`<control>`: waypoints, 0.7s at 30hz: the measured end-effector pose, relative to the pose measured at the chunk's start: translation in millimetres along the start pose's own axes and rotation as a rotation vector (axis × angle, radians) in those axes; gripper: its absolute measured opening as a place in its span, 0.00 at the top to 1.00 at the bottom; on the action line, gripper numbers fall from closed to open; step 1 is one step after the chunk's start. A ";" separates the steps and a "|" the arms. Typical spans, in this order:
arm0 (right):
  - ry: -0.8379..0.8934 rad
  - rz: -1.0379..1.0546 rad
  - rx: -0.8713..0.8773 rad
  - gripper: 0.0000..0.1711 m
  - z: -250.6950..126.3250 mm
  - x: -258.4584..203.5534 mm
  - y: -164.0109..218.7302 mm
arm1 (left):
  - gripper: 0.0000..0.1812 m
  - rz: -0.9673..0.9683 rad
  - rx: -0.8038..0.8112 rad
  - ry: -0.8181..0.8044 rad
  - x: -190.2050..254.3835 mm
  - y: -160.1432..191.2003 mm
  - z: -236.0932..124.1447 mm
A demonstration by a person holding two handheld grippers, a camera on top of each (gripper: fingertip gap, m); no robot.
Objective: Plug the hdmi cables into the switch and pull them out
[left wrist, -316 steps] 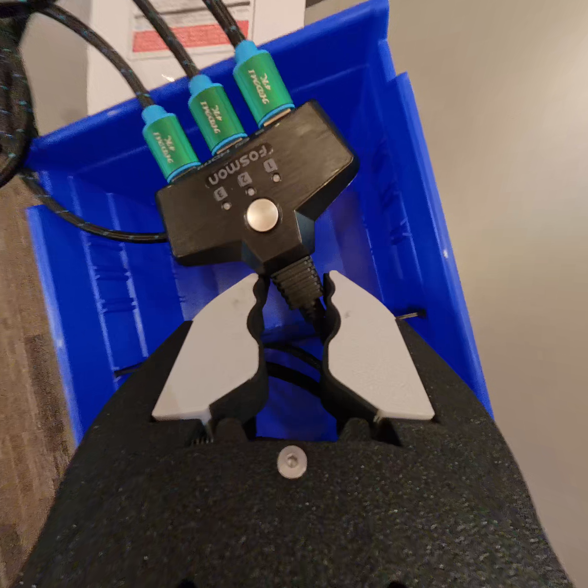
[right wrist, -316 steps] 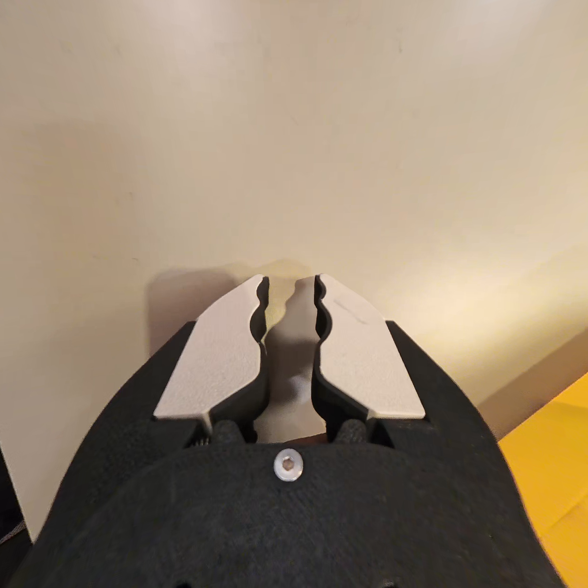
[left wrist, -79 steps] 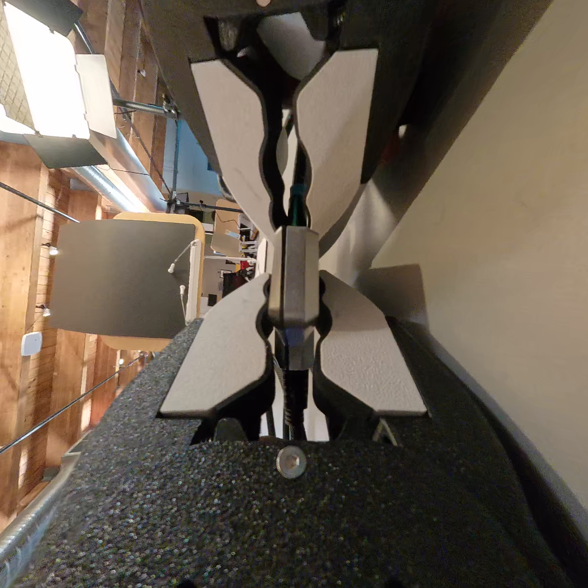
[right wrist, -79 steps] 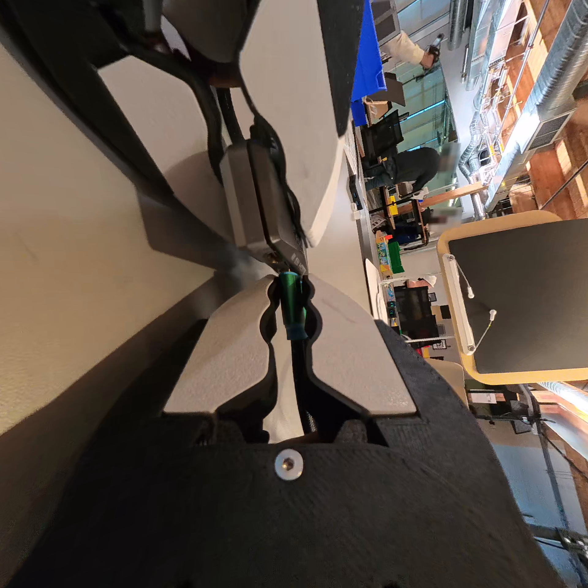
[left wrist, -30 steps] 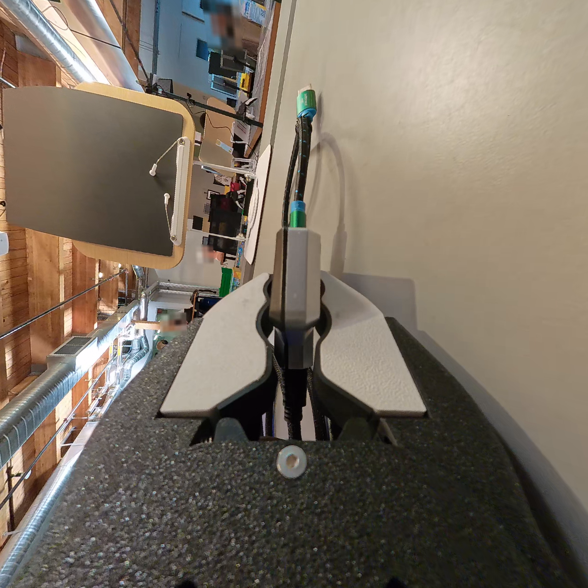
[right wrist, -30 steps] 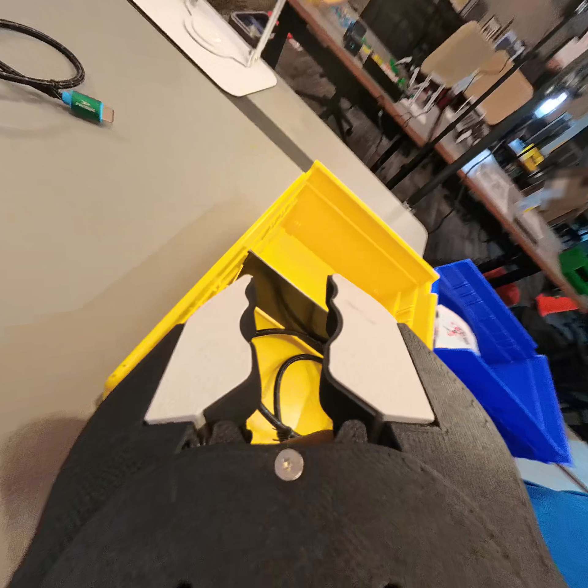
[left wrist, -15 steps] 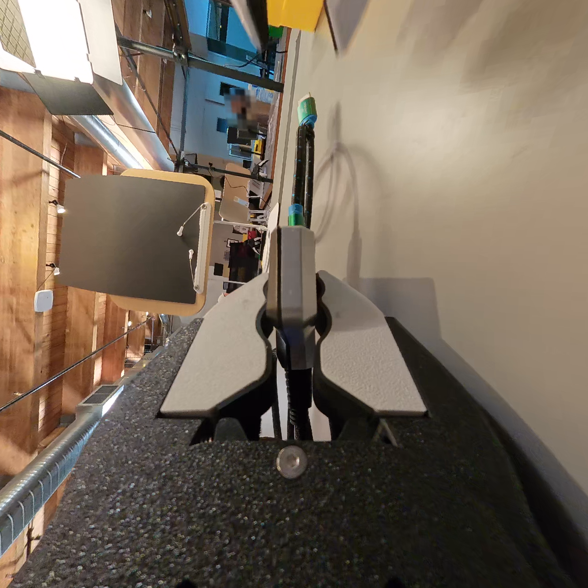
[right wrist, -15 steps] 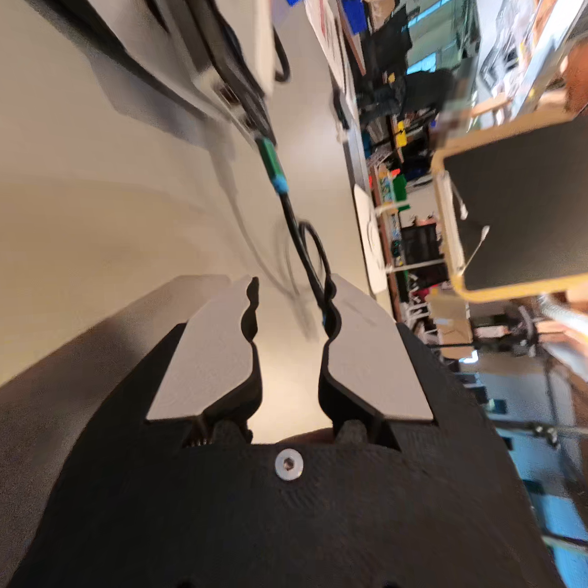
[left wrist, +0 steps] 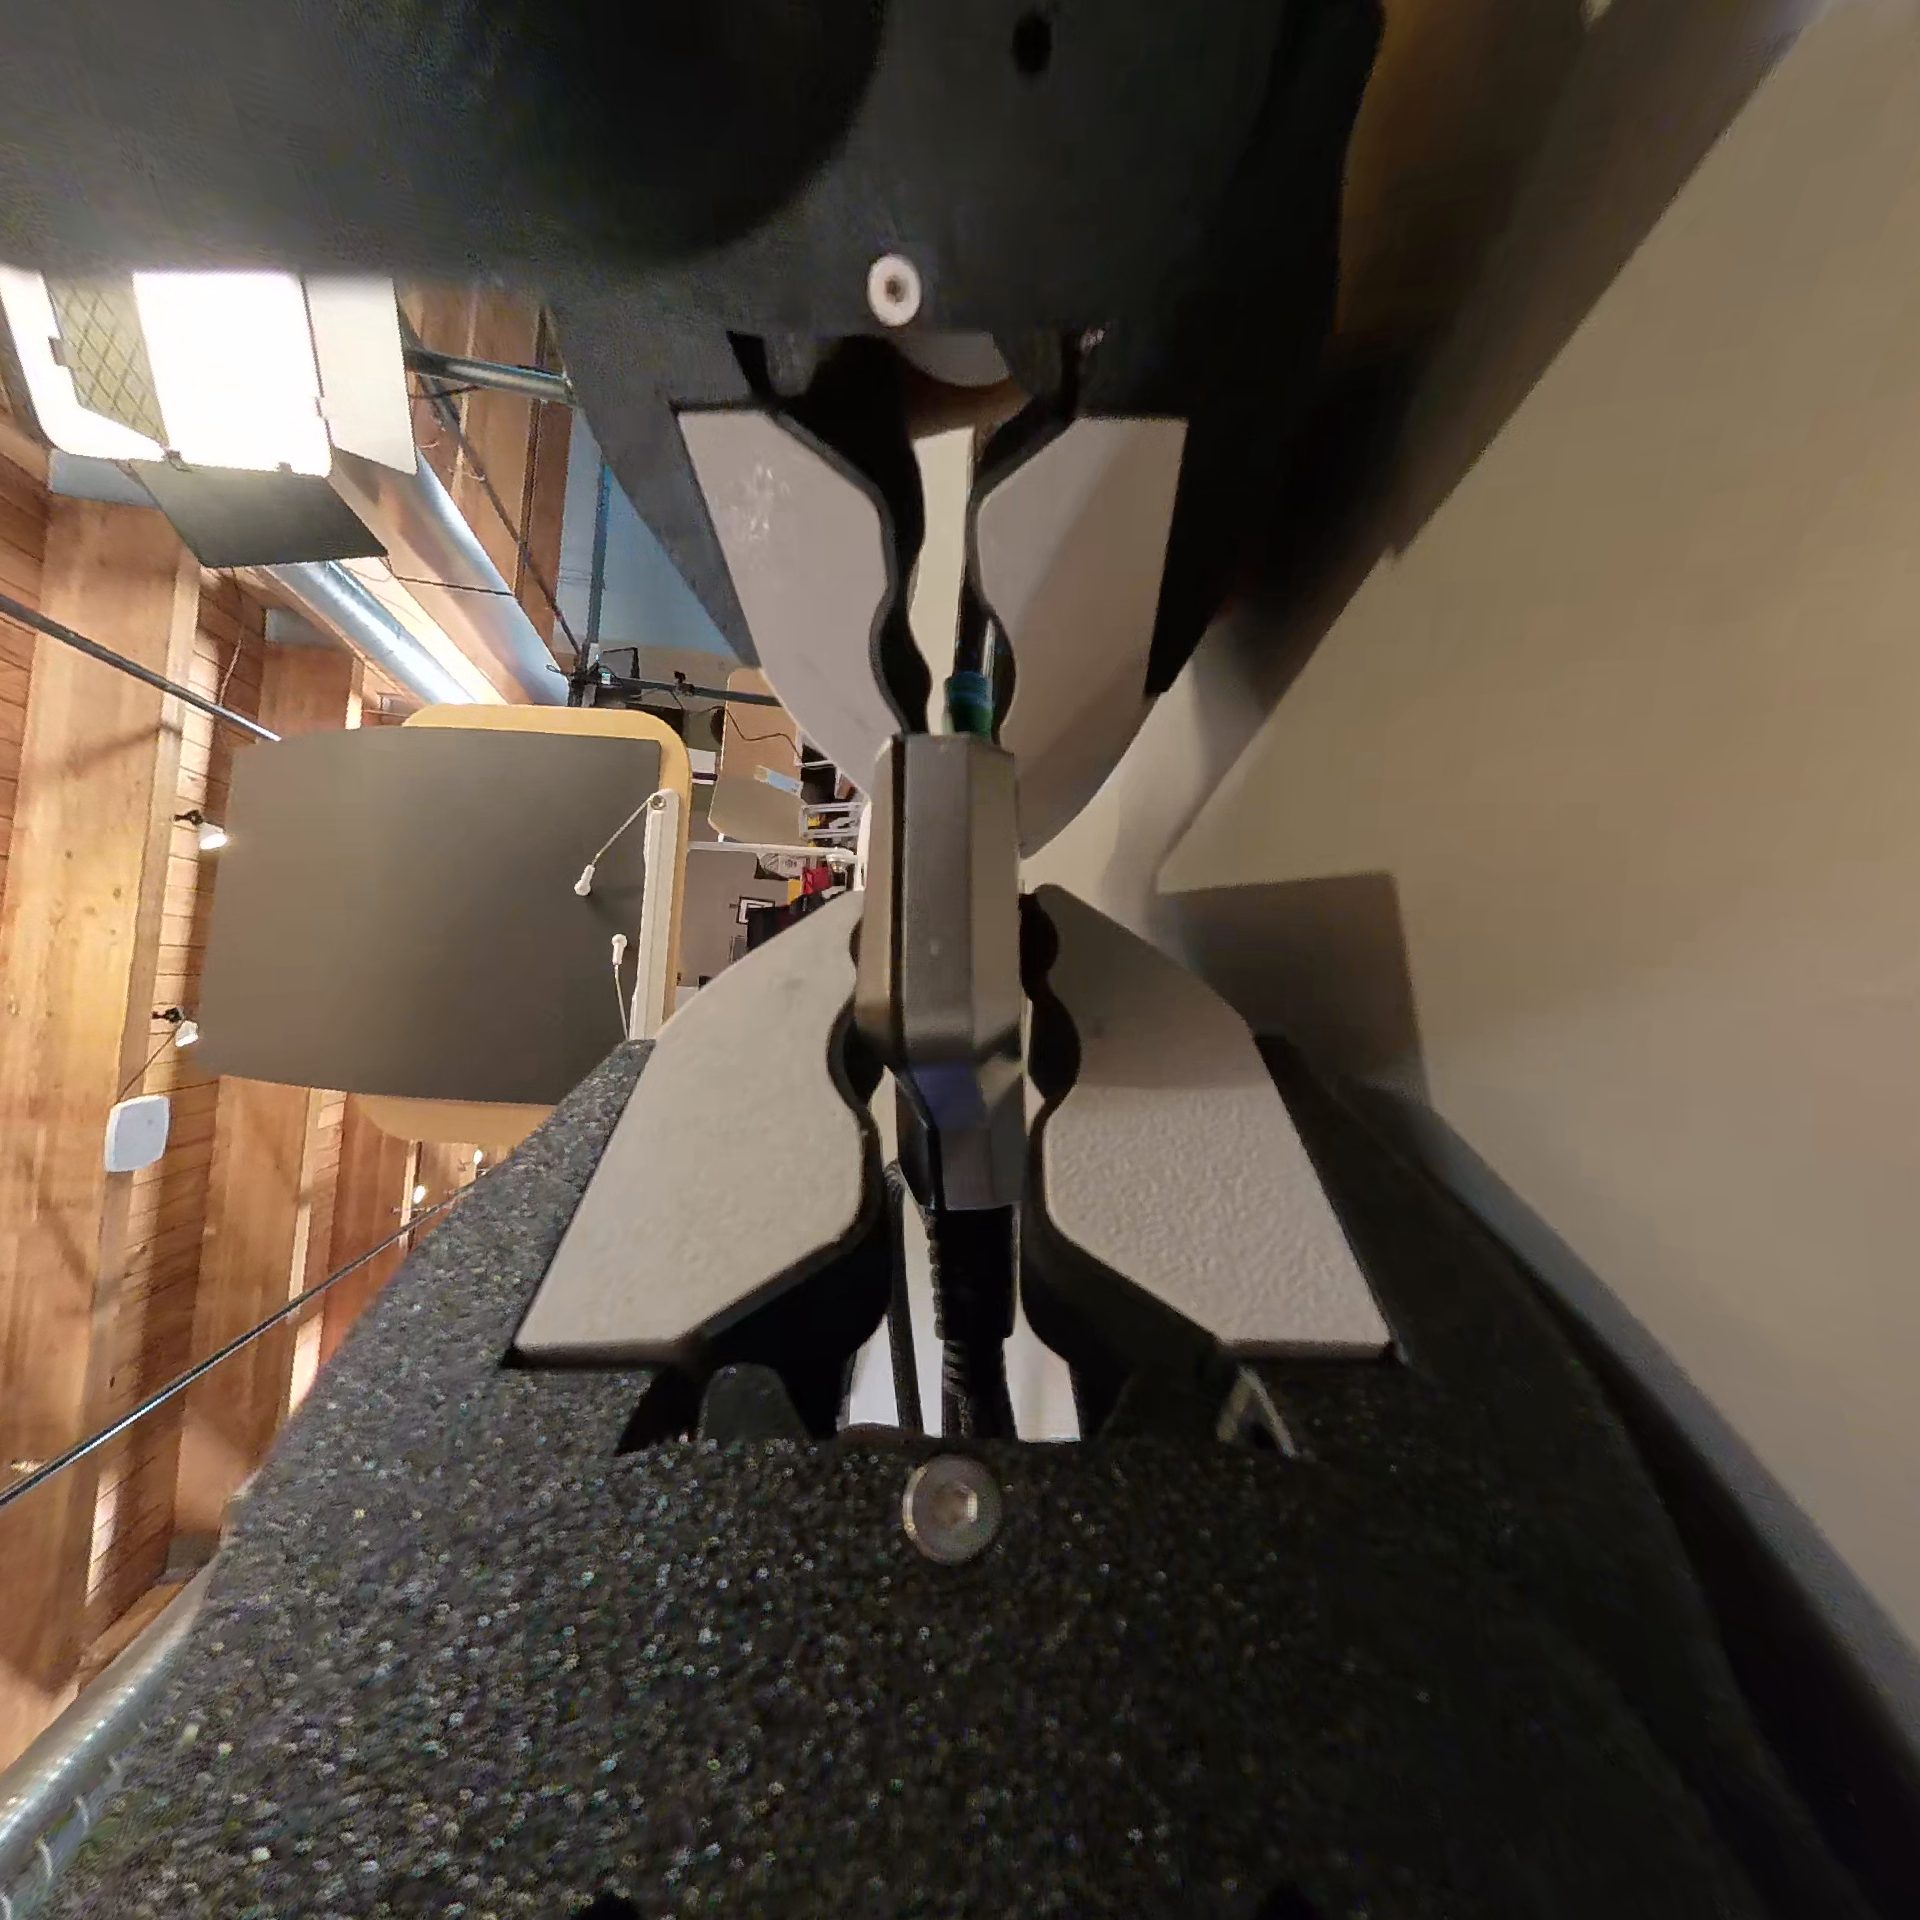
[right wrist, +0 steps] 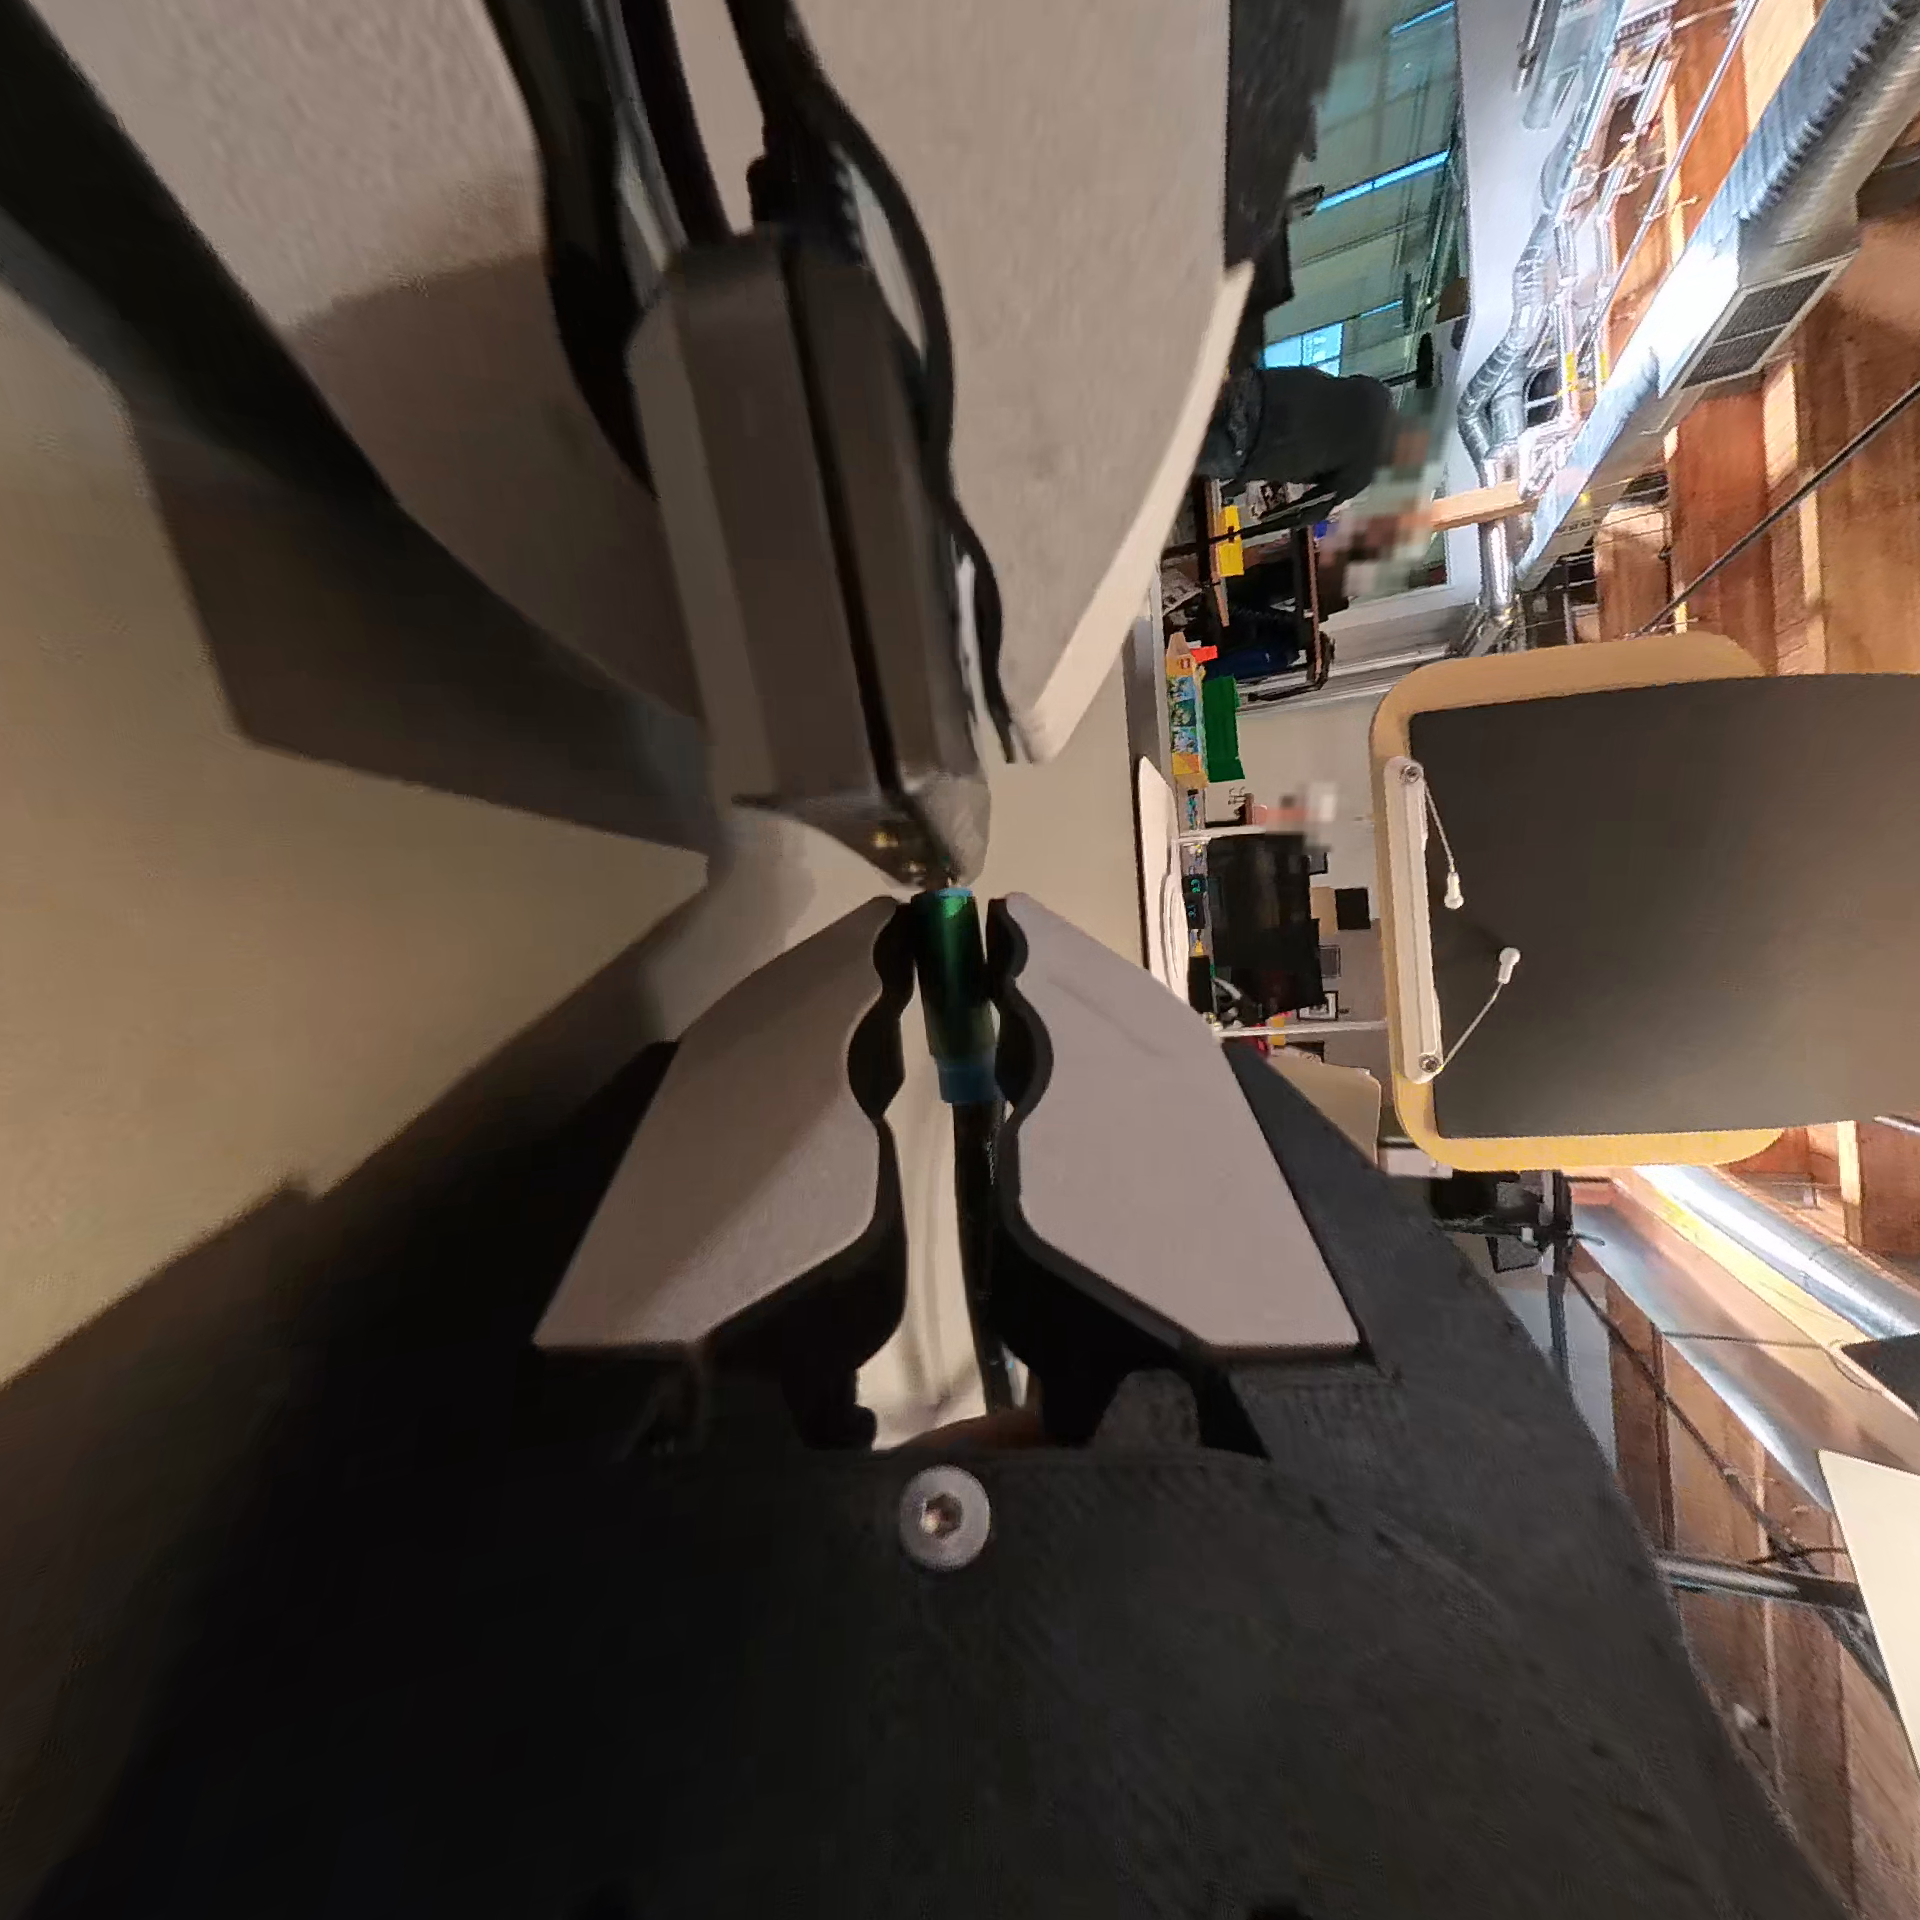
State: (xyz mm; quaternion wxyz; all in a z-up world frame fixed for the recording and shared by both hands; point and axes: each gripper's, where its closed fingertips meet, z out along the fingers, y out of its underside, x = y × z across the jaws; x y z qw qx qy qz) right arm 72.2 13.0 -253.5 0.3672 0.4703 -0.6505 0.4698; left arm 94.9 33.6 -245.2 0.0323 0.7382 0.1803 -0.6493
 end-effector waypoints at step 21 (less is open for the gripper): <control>0.012 -0.078 0.155 0.93 -21.4 -2.7 -2.0 | 0.85 -0.038 -0.125 0.037 2.6 16.3 10.6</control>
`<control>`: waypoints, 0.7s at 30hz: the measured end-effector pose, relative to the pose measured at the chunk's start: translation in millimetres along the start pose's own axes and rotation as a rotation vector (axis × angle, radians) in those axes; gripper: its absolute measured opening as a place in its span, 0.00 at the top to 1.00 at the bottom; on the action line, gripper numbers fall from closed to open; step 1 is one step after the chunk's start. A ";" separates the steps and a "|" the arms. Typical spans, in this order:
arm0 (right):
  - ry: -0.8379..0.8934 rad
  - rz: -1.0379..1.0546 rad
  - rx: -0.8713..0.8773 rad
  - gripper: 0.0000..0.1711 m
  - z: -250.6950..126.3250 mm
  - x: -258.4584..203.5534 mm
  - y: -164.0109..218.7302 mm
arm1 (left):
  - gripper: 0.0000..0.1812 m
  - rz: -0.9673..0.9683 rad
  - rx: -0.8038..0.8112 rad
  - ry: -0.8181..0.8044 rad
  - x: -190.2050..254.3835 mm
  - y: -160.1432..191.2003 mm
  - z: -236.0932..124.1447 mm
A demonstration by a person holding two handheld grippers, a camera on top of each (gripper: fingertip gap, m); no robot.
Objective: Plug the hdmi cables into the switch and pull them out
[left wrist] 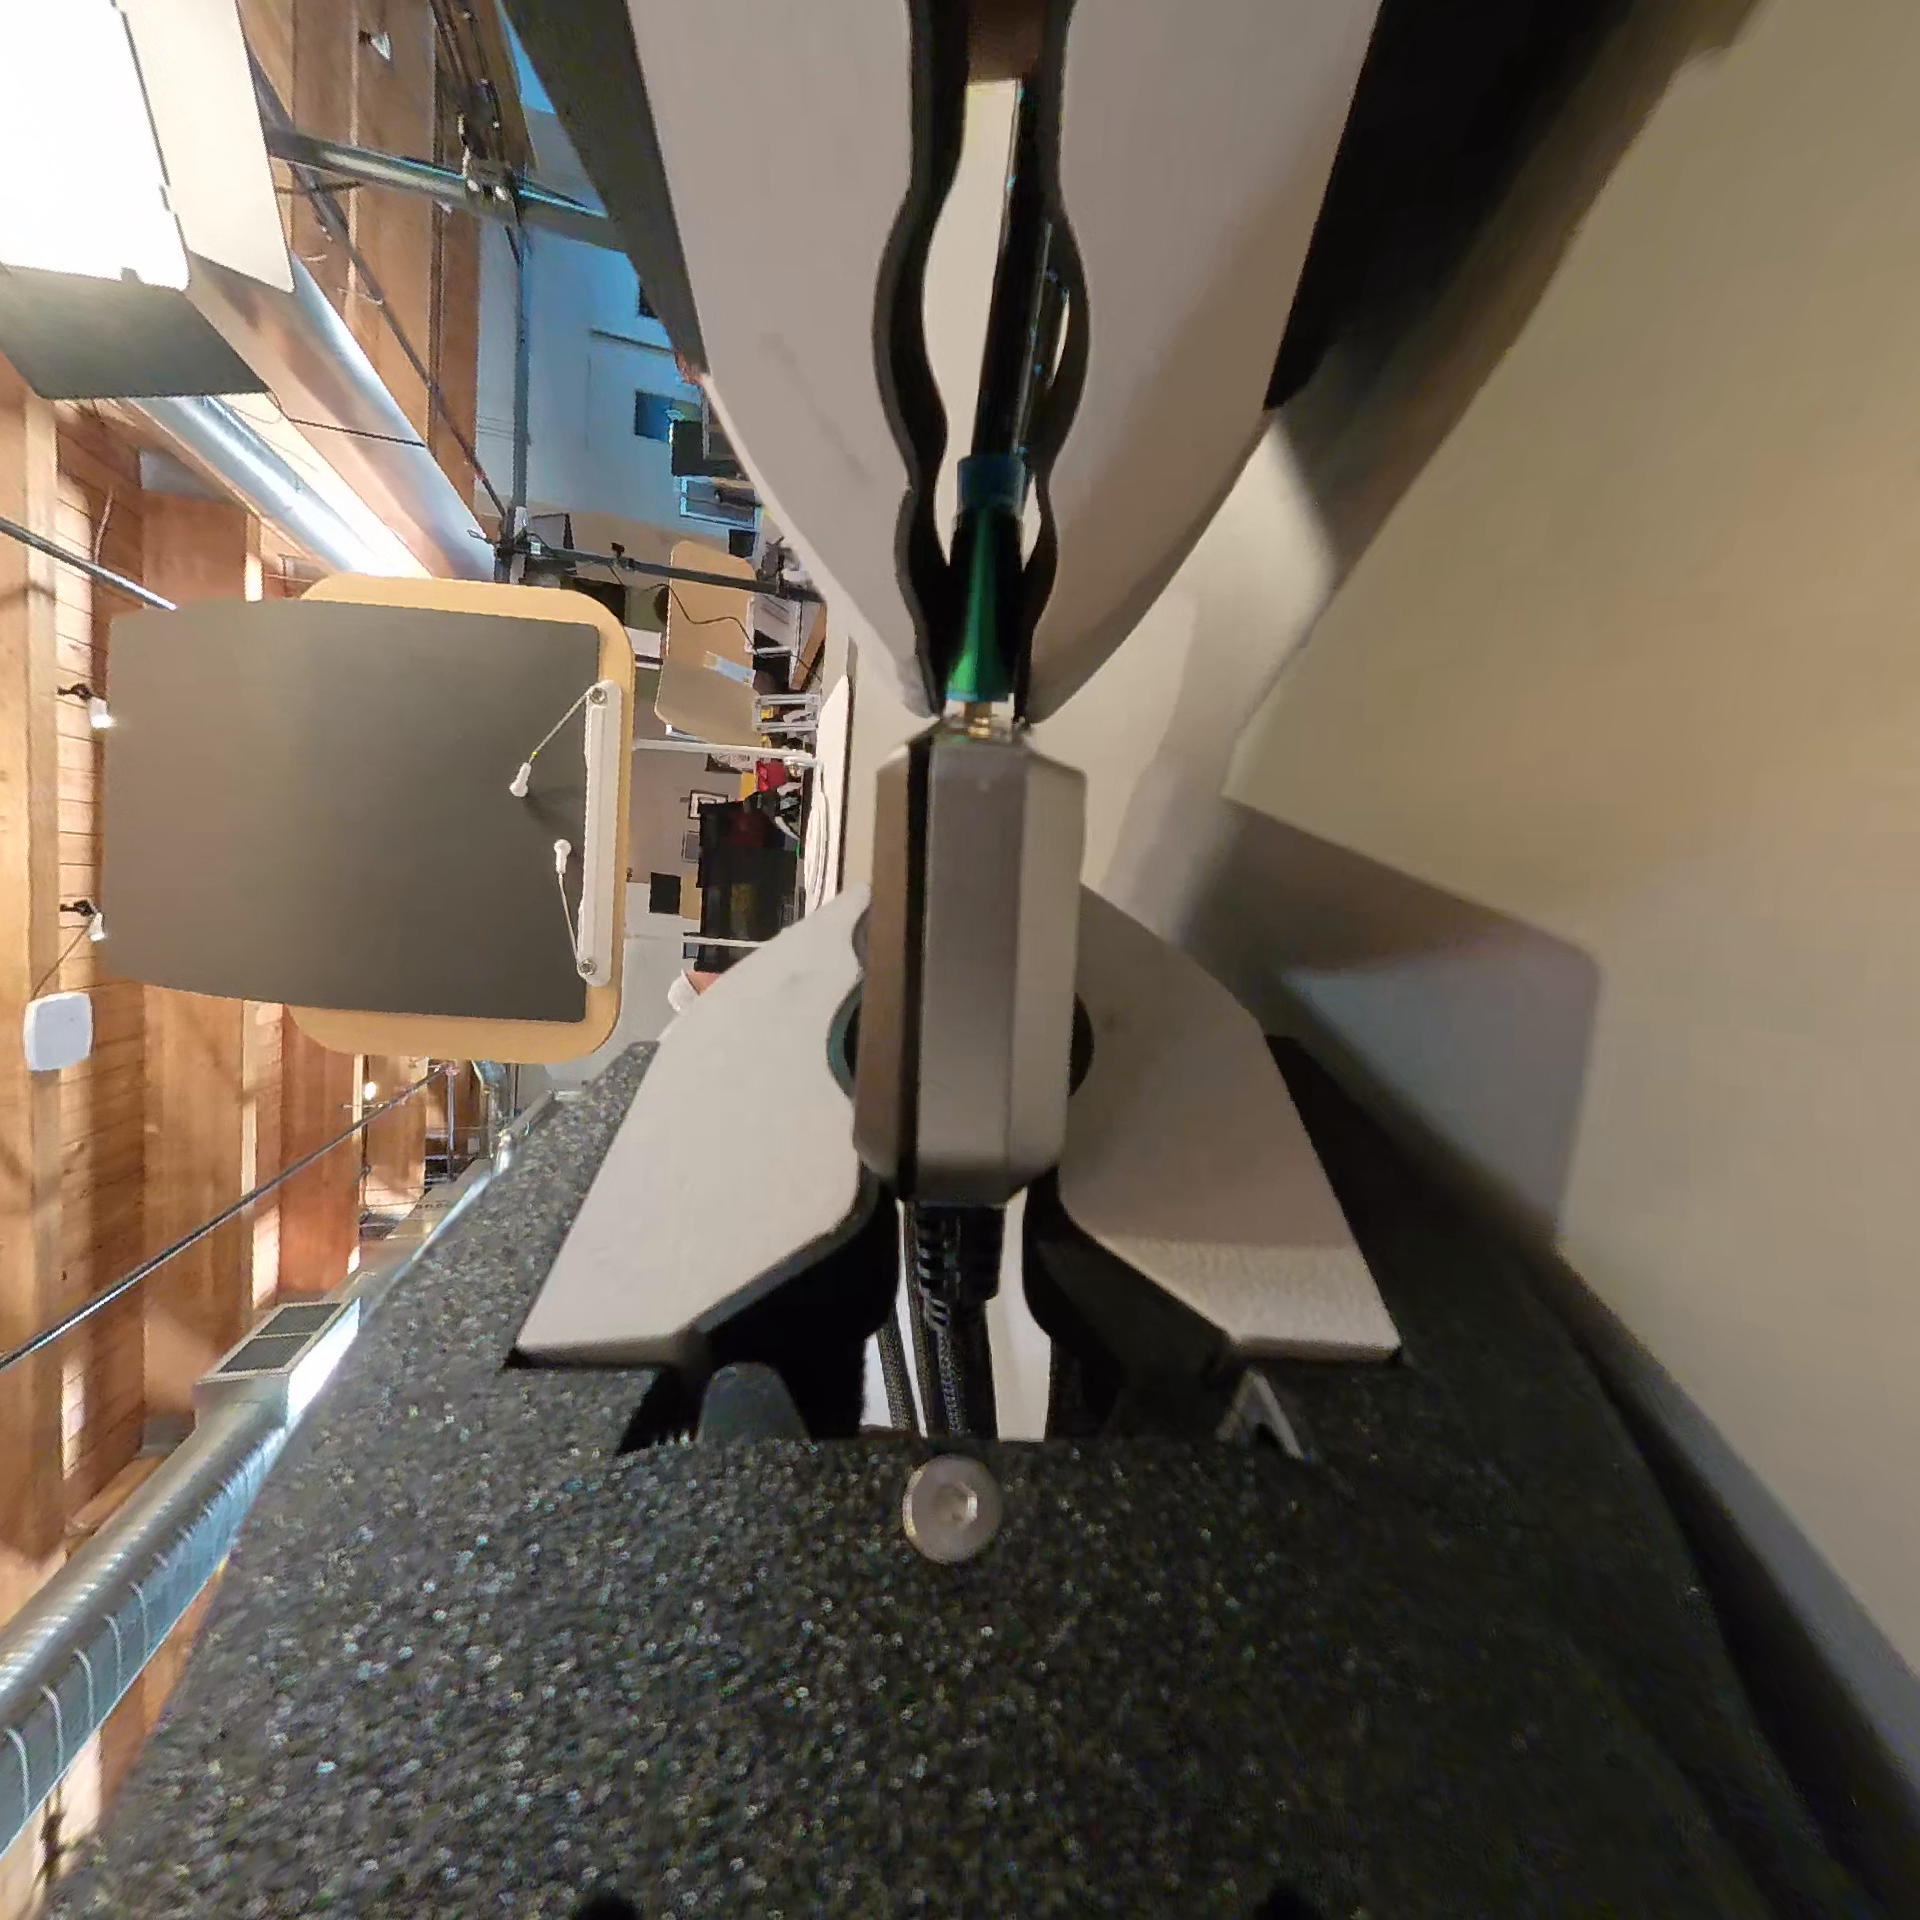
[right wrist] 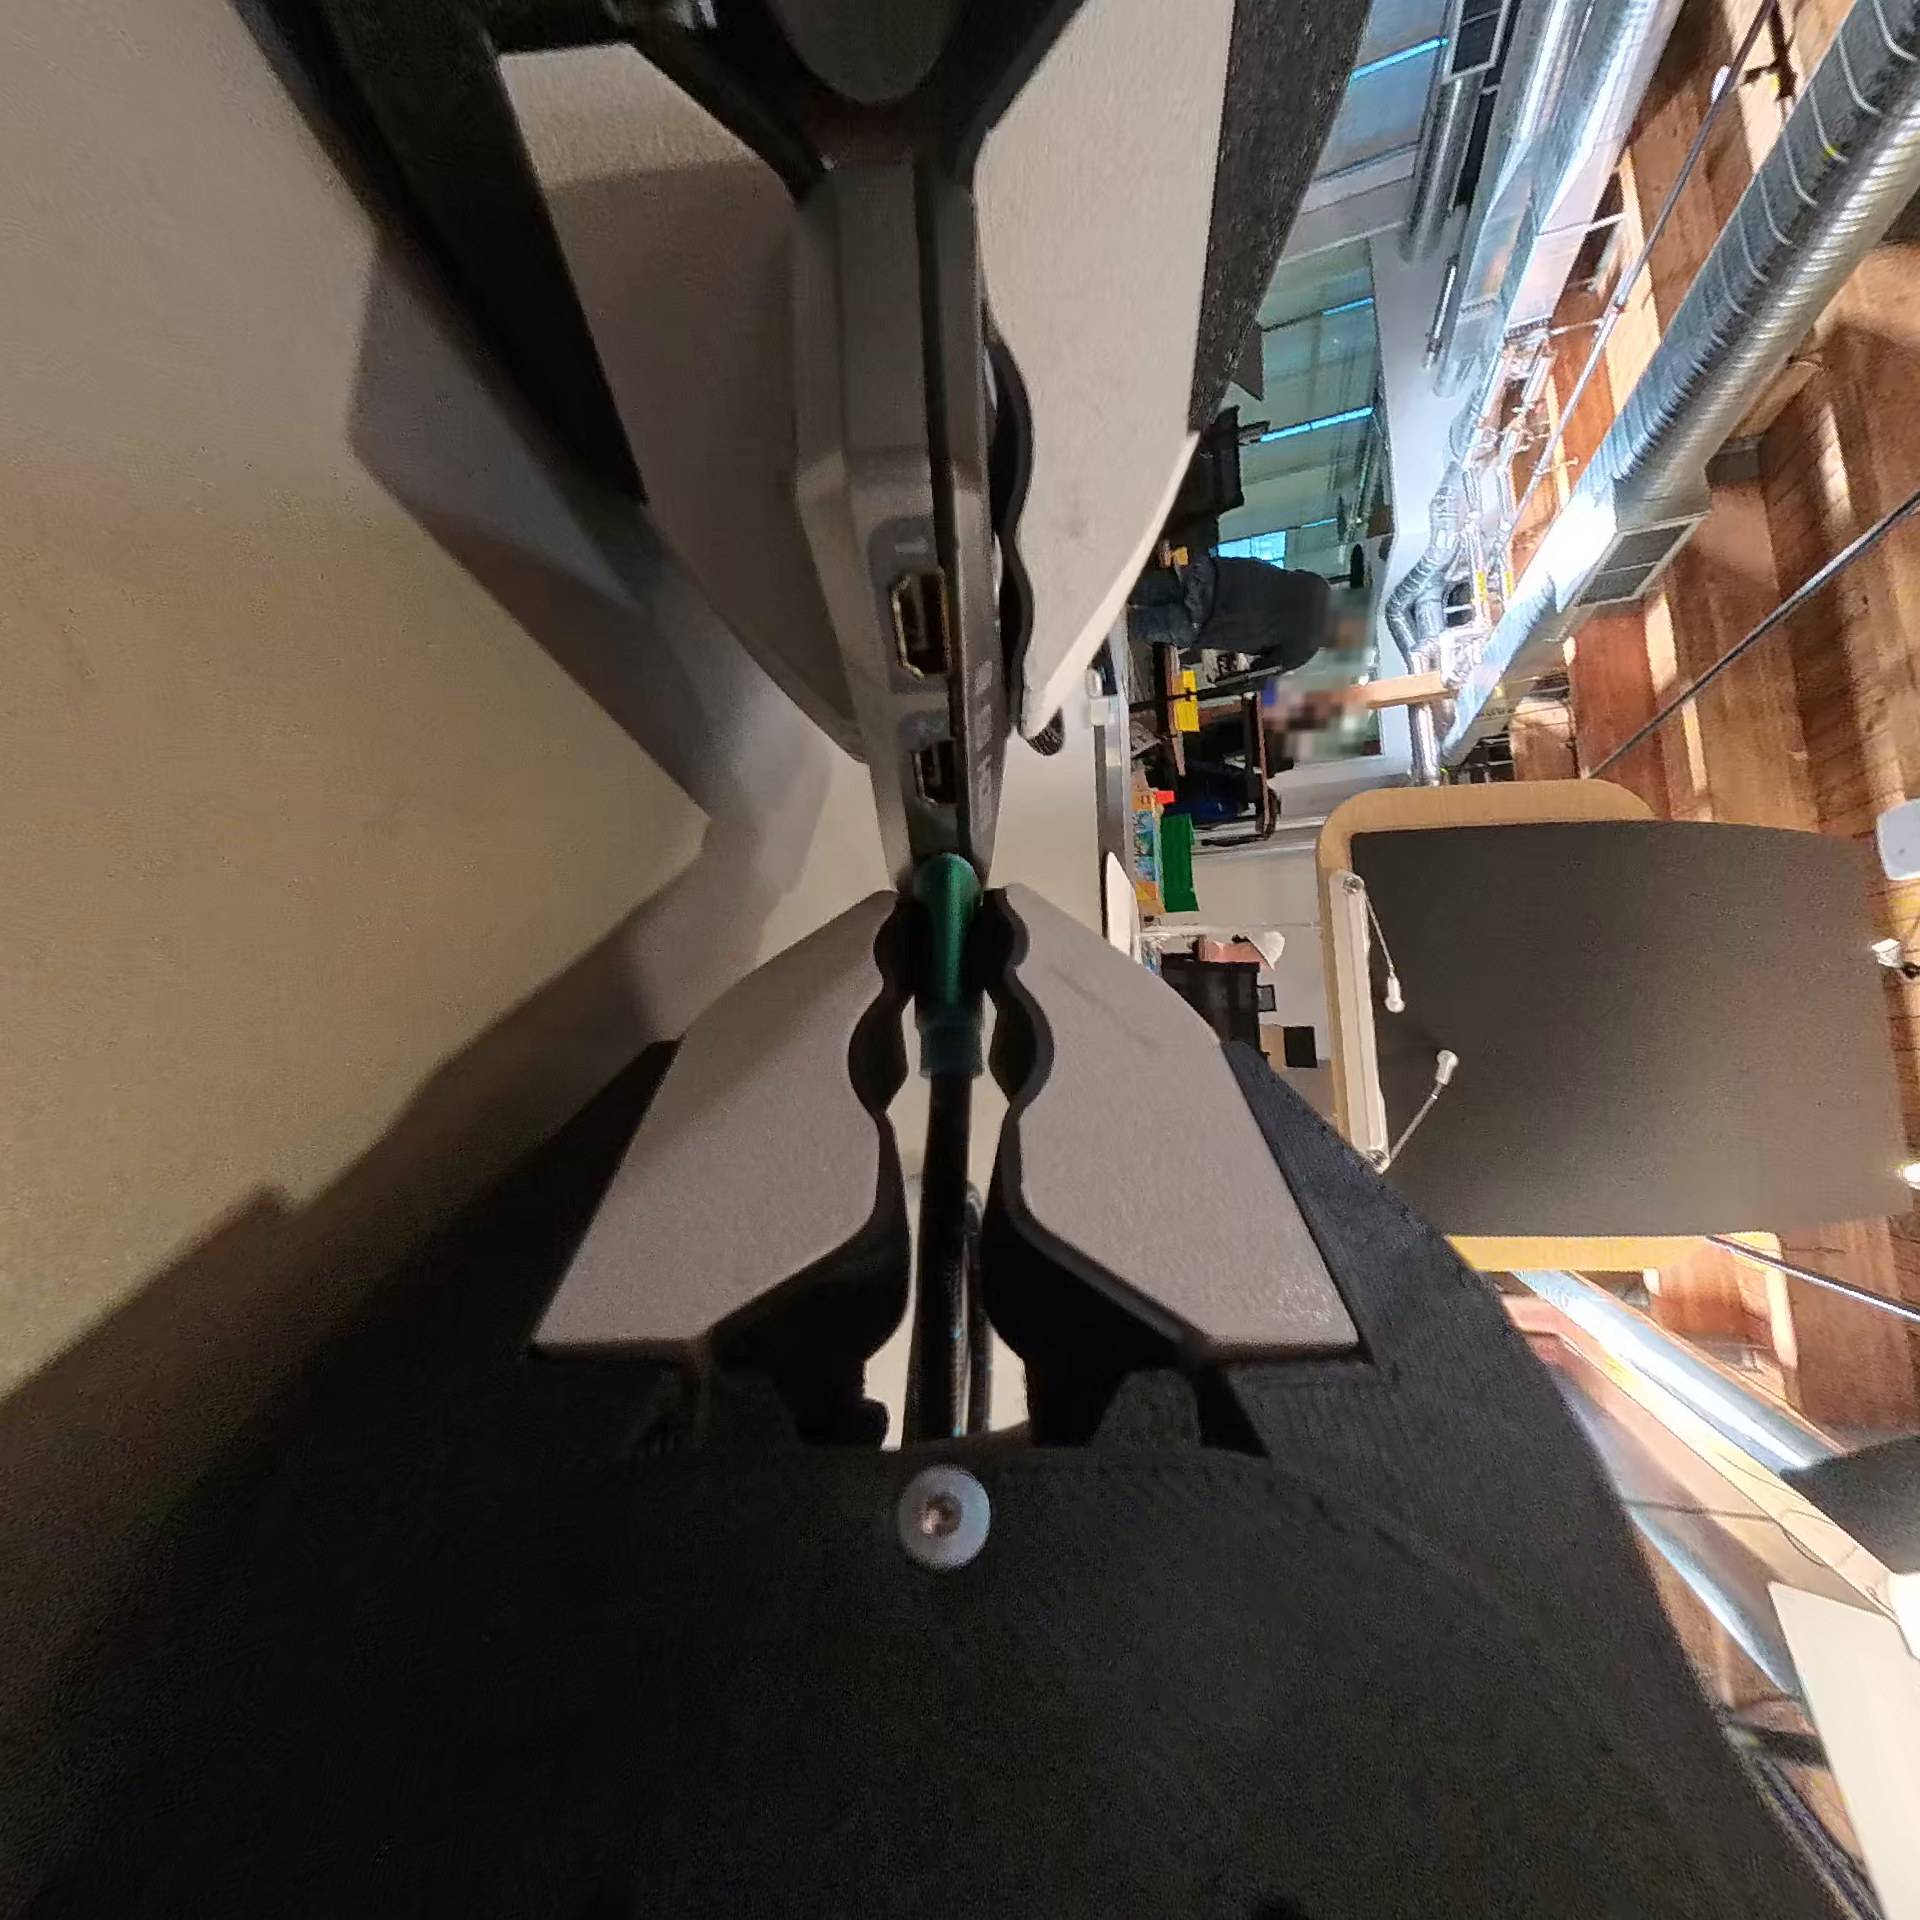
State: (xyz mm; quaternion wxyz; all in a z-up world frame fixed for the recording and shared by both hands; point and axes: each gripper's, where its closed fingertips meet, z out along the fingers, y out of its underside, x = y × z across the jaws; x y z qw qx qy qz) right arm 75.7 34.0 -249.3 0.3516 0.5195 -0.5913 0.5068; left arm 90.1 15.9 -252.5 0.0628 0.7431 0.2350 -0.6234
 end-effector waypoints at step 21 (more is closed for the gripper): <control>0.104 -0.065 -0.166 0.92 -26.2 6.6 12.3 | 0.86 -0.026 0.009 -0.010 -1.0 -16.0 0.8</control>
